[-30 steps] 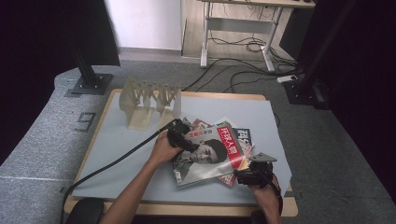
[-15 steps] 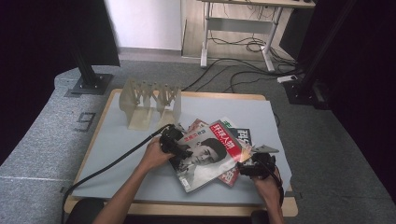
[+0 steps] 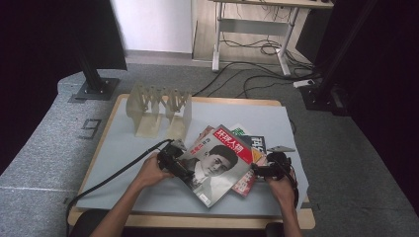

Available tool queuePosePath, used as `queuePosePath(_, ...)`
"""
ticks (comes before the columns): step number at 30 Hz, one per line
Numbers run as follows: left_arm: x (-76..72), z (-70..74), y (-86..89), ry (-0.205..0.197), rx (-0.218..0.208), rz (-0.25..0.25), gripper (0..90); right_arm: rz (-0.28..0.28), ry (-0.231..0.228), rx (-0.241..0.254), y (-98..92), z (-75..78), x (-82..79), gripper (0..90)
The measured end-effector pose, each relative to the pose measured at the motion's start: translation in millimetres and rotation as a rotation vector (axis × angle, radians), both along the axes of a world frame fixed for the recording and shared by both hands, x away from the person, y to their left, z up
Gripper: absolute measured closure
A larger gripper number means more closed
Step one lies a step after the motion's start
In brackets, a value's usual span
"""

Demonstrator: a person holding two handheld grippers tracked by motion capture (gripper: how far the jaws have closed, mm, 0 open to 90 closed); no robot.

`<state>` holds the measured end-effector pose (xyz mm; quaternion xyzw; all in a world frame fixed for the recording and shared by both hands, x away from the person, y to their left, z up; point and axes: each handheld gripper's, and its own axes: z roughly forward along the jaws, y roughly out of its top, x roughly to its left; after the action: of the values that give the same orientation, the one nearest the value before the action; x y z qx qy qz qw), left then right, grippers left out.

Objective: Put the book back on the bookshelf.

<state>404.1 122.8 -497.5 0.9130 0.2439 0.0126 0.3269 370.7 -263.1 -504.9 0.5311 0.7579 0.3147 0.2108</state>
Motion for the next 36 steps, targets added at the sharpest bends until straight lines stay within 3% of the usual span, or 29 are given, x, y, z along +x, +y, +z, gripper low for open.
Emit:
queuePosePath(11, -31.4, -6.1, 24.1, -0.054, 0.005, -0.064, 0.5, -0.015, 0.011, -0.003, 2.7, 3.2, 18.9, 3.3)
queuePosePath(16, -42.3, -11.0, 34.3, -0.087, 0.015, -0.074, 5.5, -0.016, 0.018, -0.003, 3.3, 3.6, 23.0, 3.3)
queuePosePath(19, -44.2, -11.7, 36.8, -0.105, 0.01, -0.069, 9.1, -0.017, 0.022, 0.001, 3.1, 3.6, 23.4, 3.3)
queuePosePath(20, -44.2, -11.2, 37.5, -0.116, 0.004, -0.062, 14.1, -0.016, 0.021, 0.006, 2.6, 3.2, 23.4, 3.3)
queuePosePath(28, -46.7, -12.0, 36.0, -0.131, 0.015, -0.05, 20.9, -0.01, -0.002, 0.005, -1.4, 7.9, 18.0, 10.7)
queuePosePath(36, -46.7, -13.8, 30.4, -0.106, -0.025, -0.056, 27.8, -0.018, -0.018, 0.037, -13.1, 17.0, 9.4, 10.8)
